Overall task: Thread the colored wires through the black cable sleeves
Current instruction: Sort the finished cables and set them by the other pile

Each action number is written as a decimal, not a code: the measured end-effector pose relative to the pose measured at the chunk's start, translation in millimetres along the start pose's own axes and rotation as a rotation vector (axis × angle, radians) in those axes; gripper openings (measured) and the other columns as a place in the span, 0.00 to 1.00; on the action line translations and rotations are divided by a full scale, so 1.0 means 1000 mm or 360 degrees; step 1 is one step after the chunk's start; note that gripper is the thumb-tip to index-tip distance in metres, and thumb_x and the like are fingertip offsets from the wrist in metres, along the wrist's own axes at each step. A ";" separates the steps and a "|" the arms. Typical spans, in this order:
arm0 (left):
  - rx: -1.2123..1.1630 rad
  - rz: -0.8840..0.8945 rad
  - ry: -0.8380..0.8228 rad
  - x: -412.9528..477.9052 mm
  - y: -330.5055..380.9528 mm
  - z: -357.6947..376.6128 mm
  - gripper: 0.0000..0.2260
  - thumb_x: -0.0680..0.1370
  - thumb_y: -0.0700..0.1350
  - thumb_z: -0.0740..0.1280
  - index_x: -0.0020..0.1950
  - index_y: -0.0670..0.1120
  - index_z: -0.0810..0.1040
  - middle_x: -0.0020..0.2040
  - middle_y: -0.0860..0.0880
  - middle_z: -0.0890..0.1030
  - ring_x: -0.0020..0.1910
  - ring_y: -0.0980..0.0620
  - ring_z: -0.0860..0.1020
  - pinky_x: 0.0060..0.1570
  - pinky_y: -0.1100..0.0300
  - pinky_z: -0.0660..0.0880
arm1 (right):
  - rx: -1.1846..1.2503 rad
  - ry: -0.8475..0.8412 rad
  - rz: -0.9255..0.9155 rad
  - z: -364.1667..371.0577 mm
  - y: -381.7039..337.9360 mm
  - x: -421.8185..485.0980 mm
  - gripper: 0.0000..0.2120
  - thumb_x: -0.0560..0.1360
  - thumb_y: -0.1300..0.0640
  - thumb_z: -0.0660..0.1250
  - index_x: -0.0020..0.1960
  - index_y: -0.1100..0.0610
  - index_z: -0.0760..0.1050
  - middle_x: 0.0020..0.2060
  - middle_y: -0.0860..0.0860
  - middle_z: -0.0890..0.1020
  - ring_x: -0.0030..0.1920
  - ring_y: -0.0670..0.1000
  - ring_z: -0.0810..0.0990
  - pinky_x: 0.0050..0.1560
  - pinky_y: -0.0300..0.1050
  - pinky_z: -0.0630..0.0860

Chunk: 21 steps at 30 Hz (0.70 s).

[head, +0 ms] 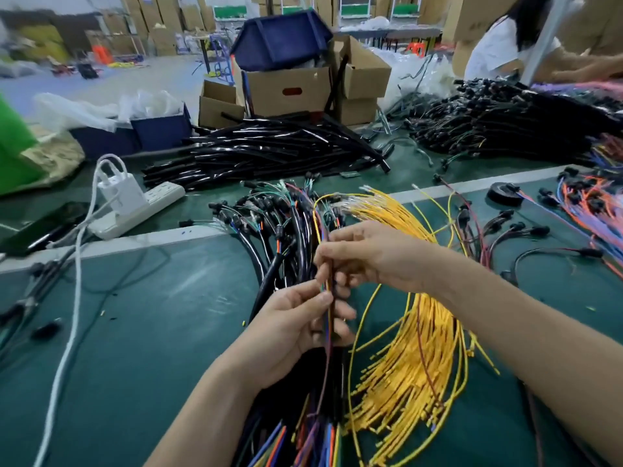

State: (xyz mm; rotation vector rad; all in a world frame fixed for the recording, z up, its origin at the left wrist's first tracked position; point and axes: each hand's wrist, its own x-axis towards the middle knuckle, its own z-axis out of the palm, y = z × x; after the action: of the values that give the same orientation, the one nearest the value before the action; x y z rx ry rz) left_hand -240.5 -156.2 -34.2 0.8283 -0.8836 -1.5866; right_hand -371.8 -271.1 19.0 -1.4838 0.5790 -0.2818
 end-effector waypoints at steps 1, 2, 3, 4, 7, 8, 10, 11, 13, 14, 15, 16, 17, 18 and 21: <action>0.0031 -0.0007 -0.0019 -0.001 0.001 0.001 0.08 0.75 0.41 0.61 0.51 0.40 0.75 0.39 0.46 0.83 0.31 0.54 0.80 0.37 0.59 0.80 | 0.0008 0.0071 -0.0036 0.001 0.001 -0.003 0.08 0.79 0.58 0.62 0.43 0.59 0.76 0.35 0.54 0.83 0.28 0.46 0.78 0.26 0.33 0.72; 0.0038 -0.0020 -0.0038 -0.003 0.001 0.002 0.09 0.75 0.41 0.61 0.52 0.40 0.75 0.40 0.46 0.83 0.33 0.54 0.81 0.37 0.60 0.80 | 0.0032 0.0134 -0.0061 0.003 0.002 -0.004 0.10 0.80 0.57 0.61 0.42 0.59 0.75 0.32 0.54 0.83 0.26 0.47 0.77 0.24 0.33 0.71; 0.0038 -0.0034 -0.0050 -0.005 0.000 0.001 0.10 0.75 0.41 0.61 0.53 0.40 0.75 0.42 0.46 0.84 0.35 0.53 0.82 0.37 0.60 0.80 | 0.0061 0.0182 -0.0069 0.005 0.004 -0.004 0.11 0.80 0.56 0.60 0.41 0.58 0.74 0.30 0.53 0.82 0.24 0.47 0.76 0.22 0.34 0.70; 0.0045 -0.0049 -0.0054 -0.007 0.000 0.001 0.11 0.74 0.41 0.61 0.54 0.40 0.75 0.43 0.46 0.84 0.36 0.53 0.83 0.37 0.60 0.80 | 0.0089 0.0210 -0.0058 0.007 0.007 -0.005 0.12 0.81 0.56 0.59 0.41 0.57 0.73 0.28 0.53 0.80 0.23 0.46 0.74 0.21 0.34 0.69; 0.0090 -0.0089 -0.0075 -0.012 -0.001 -0.001 0.11 0.74 0.42 0.61 0.54 0.40 0.76 0.45 0.46 0.85 0.40 0.52 0.84 0.39 0.59 0.81 | 0.0159 0.0178 0.0023 0.011 0.016 -0.008 0.12 0.82 0.53 0.55 0.42 0.56 0.70 0.24 0.50 0.77 0.19 0.45 0.71 0.19 0.33 0.65; 0.0085 -0.0093 -0.0089 -0.013 -0.001 0.000 0.10 0.75 0.42 0.62 0.53 0.40 0.76 0.45 0.46 0.84 0.40 0.51 0.84 0.39 0.59 0.81 | 0.0196 0.0127 0.0037 0.011 0.019 -0.010 0.12 0.82 0.52 0.55 0.43 0.55 0.70 0.24 0.50 0.76 0.18 0.44 0.69 0.18 0.32 0.64; 0.0055 -0.0107 -0.0084 -0.014 -0.001 0.000 0.10 0.75 0.41 0.62 0.53 0.40 0.76 0.45 0.45 0.84 0.40 0.50 0.83 0.39 0.59 0.80 | 0.0263 -0.0008 0.0039 0.007 0.022 -0.018 0.12 0.81 0.49 0.55 0.43 0.53 0.70 0.23 0.50 0.74 0.17 0.44 0.67 0.17 0.32 0.63; 0.0045 -0.0116 -0.0074 -0.014 -0.001 0.000 0.10 0.75 0.41 0.62 0.53 0.40 0.76 0.44 0.44 0.84 0.40 0.50 0.83 0.39 0.59 0.80 | 0.0286 -0.0079 0.0030 0.005 0.023 -0.022 0.12 0.79 0.47 0.56 0.43 0.52 0.71 0.23 0.50 0.74 0.17 0.44 0.67 0.17 0.31 0.63; 0.0027 -0.0124 -0.0067 -0.014 -0.002 -0.001 0.09 0.75 0.41 0.62 0.52 0.39 0.76 0.44 0.43 0.84 0.40 0.48 0.84 0.40 0.57 0.80 | 0.0346 -0.0163 -0.0007 0.002 0.025 -0.029 0.11 0.77 0.46 0.59 0.43 0.52 0.73 0.23 0.50 0.74 0.17 0.44 0.68 0.18 0.32 0.64; 0.0016 -0.0125 -0.0077 -0.014 -0.002 -0.002 0.08 0.75 0.41 0.62 0.52 0.39 0.76 0.44 0.42 0.84 0.40 0.47 0.84 0.41 0.56 0.80 | 0.0367 -0.0155 -0.0043 0.001 0.024 -0.030 0.09 0.76 0.47 0.60 0.44 0.52 0.74 0.24 0.50 0.75 0.18 0.44 0.69 0.18 0.32 0.65; 0.0012 -0.0126 -0.0090 -0.013 -0.003 -0.002 0.08 0.76 0.41 0.63 0.51 0.39 0.76 0.45 0.41 0.84 0.41 0.47 0.84 0.42 0.54 0.80 | 0.0362 -0.0115 -0.0086 0.000 0.024 -0.030 0.08 0.75 0.49 0.61 0.45 0.53 0.74 0.26 0.51 0.76 0.20 0.45 0.71 0.20 0.32 0.68; 0.0020 -0.0131 -0.0099 -0.013 -0.003 -0.002 0.07 0.76 0.41 0.63 0.51 0.39 0.76 0.45 0.40 0.84 0.41 0.46 0.84 0.43 0.54 0.80 | 0.0325 -0.0052 -0.0136 -0.001 0.023 -0.028 0.07 0.75 0.52 0.62 0.46 0.54 0.74 0.27 0.51 0.77 0.22 0.45 0.72 0.23 0.33 0.70; 0.0038 -0.0136 -0.0099 -0.012 -0.004 -0.002 0.07 0.76 0.41 0.64 0.51 0.39 0.76 0.46 0.40 0.84 0.42 0.46 0.84 0.43 0.54 0.80 | 0.0267 0.0028 -0.0189 -0.001 0.022 -0.025 0.06 0.76 0.54 0.62 0.48 0.56 0.74 0.29 0.52 0.78 0.25 0.46 0.73 0.25 0.34 0.71; 0.0056 -0.0141 -0.0097 -0.012 -0.005 -0.002 0.08 0.76 0.41 0.63 0.51 0.39 0.76 0.46 0.40 0.84 0.43 0.45 0.84 0.43 0.54 0.80 | 0.0205 0.0117 -0.0247 -0.001 0.021 -0.020 0.05 0.78 0.57 0.61 0.50 0.57 0.74 0.30 0.52 0.79 0.26 0.47 0.74 0.27 0.35 0.72; 0.0068 -0.0145 -0.0091 -0.012 -0.006 -0.001 0.10 0.75 0.41 0.62 0.54 0.38 0.76 0.48 0.40 0.84 0.45 0.46 0.84 0.45 0.54 0.81 | 0.0012 0.0298 -0.0366 0.002 0.016 -0.005 0.05 0.81 0.59 0.58 0.51 0.57 0.72 0.31 0.54 0.81 0.27 0.49 0.74 0.27 0.37 0.71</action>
State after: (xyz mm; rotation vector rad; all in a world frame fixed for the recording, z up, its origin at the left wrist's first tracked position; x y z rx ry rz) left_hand -239.9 -143.6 -39.0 0.8672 -0.9349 -1.6828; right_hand -377.9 -265.4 4.5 -1.5276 0.5552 -0.6068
